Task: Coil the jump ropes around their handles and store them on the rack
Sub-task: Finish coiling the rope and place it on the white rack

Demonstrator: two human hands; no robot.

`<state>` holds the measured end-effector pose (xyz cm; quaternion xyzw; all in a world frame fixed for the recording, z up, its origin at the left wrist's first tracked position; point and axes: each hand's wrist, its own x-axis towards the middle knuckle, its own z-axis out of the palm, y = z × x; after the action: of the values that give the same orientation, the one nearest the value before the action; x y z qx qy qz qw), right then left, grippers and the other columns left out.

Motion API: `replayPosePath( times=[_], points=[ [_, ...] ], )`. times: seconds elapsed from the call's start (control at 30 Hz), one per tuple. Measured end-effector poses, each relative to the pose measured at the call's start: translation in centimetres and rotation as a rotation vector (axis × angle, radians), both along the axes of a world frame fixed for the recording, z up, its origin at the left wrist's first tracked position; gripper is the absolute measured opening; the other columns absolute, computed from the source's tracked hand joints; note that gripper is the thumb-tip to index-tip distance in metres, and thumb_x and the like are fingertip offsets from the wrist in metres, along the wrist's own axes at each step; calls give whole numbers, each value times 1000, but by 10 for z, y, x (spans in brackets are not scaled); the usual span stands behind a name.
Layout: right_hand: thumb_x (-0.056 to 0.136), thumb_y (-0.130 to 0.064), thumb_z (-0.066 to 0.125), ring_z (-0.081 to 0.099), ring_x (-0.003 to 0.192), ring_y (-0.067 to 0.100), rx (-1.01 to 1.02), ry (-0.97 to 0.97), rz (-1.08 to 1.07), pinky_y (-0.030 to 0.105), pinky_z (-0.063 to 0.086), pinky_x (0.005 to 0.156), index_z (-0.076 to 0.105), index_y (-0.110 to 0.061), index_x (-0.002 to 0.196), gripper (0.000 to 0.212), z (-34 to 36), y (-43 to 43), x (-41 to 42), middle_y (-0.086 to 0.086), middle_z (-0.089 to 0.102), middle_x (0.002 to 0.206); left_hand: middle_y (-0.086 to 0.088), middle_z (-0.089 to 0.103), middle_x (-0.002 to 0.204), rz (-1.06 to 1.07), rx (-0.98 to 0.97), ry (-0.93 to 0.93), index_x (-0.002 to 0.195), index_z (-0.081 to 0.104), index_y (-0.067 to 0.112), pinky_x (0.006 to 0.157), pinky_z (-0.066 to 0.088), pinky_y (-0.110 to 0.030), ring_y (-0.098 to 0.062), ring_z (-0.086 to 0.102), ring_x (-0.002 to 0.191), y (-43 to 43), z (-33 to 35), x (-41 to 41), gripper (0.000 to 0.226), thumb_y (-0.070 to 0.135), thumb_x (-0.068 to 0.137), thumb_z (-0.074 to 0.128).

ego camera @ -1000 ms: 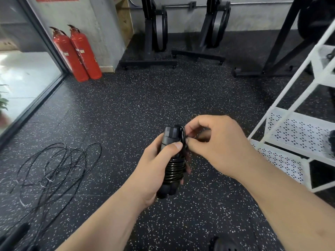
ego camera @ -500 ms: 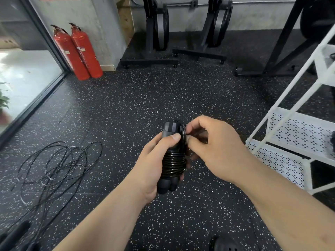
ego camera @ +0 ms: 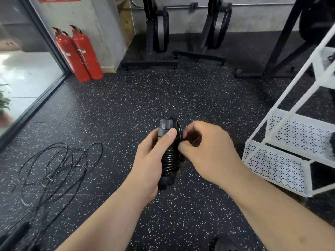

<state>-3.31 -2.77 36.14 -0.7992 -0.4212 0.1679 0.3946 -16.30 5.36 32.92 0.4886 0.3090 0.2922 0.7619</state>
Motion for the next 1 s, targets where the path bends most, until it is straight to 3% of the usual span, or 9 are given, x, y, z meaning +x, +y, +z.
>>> replayPosePath(
  times=[0.23, 0.37, 0.5, 0.6, 0.67, 0.73, 0.8, 0.9, 1.0],
  points=[
    [89, -24, 70, 59, 69, 5, 18, -84, 12, 20, 43, 62, 64, -30, 83, 10, -1, -1, -14, -12, 64, 73, -17, 73, 97, -7, -16, 68, 114, 74, 13, 74, 53, -50, -31, 68, 78, 6, -1, -3, 42, 46, 88, 75],
    [91, -23, 68, 59, 73, 4, 20, -107, 8, 26, 45, 66, 62, -31, 90, 10, -1, -1, -13, -13, 64, 80, -16, 71, 92, -7, -21, 48, 110, 74, 12, 67, 54, -45, -30, 66, 73, 2, -1, 0, 38, 44, 90, 73],
    [93, -24, 67, 54, 78, 14, -33, -345, 88, 38, 44, 65, 48, -28, 96, 19, 1, -1, -2, -11, 55, 89, -13, 73, 87, -57, 136, 128, 108, 74, 21, 61, 56, -44, -30, 68, 71, 8, 2, 1, 20, 40, 99, 74],
    [92, -27, 64, 50, 77, 19, -73, -512, 135, 40, 42, 64, 44, -25, 97, 20, -1, 1, 4, -8, 47, 94, -18, 72, 89, -83, 266, 199, 101, 74, 29, 61, 57, -44, -30, 67, 72, 15, 4, -1, 20, 48, 98, 75],
    [93, -31, 61, 52, 76, 12, -38, -418, 141, 34, 41, 64, 51, -27, 96, 11, -6, 0, 7, -10, 51, 93, -15, 69, 84, -103, 231, 192, 103, 71, 23, 60, 55, -44, -30, 63, 69, 15, 4, -3, 24, 47, 101, 71],
    [98, -29, 61, 53, 69, 4, -29, -176, 126, 26, 37, 64, 62, -30, 92, 6, -9, -1, 10, -13, 59, 87, -13, 69, 86, -128, 141, 159, 109, 69, 16, 60, 54, -44, -29, 63, 69, 14, 5, -6, 31, 45, 102, 66],
    [104, -21, 56, 52, 63, 8, -20, 240, 122, 27, 38, 62, 71, -24, 93, 19, -6, -1, 14, -10, 66, 78, -16, 72, 92, -148, 60, 116, 115, 71, 12, 61, 54, -42, -29, 65, 70, 15, 7, -9, 40, 49, 100, 64],
    [107, -16, 49, 54, 67, 17, 23, 811, 162, 31, 33, 52, 71, -13, 95, 25, 0, 1, 11, 7, 68, 85, -22, 72, 99, -166, -30, 63, 120, 70, 3, 60, 54, -39, -31, 65, 71, 19, 8, -14, 57, 54, 97, 64],
    [111, -38, 52, 51, 67, 17, -36, 769, 230, 28, 31, 49, 69, -17, 93, 33, -1, 1, 9, 3, 67, 84, -22, 72, 105, -160, -80, 23, 120, 71, 0, 63, 53, -39, -33, 64, 78, 22, 5, -15, 59, 55, 98, 65]
  ],
)
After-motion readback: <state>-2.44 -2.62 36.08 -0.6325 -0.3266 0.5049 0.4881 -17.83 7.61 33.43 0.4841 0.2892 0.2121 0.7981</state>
